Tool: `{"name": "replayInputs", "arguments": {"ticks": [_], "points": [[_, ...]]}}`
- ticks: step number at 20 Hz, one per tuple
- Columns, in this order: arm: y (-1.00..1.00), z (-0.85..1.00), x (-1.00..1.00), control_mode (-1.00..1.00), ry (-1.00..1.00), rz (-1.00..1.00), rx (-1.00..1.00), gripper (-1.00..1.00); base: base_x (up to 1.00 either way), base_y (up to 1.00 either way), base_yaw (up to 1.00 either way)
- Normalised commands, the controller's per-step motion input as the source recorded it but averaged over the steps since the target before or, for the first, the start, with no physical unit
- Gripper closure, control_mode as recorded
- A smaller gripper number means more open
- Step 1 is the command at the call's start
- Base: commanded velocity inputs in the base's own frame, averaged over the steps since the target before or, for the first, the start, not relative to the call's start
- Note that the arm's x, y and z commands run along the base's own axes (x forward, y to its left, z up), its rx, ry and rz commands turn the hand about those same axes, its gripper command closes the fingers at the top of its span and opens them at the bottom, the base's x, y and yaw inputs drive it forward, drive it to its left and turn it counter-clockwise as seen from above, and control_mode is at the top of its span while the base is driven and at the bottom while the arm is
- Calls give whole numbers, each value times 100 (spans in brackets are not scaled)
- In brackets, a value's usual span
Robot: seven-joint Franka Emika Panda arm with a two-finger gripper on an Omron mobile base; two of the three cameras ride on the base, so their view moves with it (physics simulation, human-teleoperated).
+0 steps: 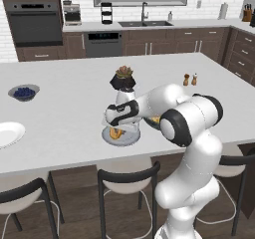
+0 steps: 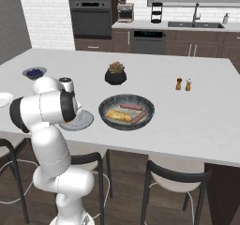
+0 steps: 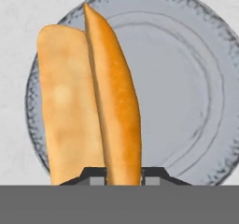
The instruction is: Place one bun and one sausage from the bowl on each plate.
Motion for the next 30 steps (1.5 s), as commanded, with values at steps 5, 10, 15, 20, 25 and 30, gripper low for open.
{"name": "replayInputs", "arguments": {"ticks": [5,10,15,20,25,30], "points": [[0,0,0,-100,0,0,0,100,0,0,0],[0,0,0,-100,0,0,0,-100,0,0,0],[0,0,0,-100,0,0,0,-100,0,0,0],[-7,13,-6,-100,-2,0,0,-100,0,0,0],[-27,61,-28,-100,0,0,0,-100,0,0,0],[-35,52,-44,-100,3,0,-3,-100,0,0,0]]}}
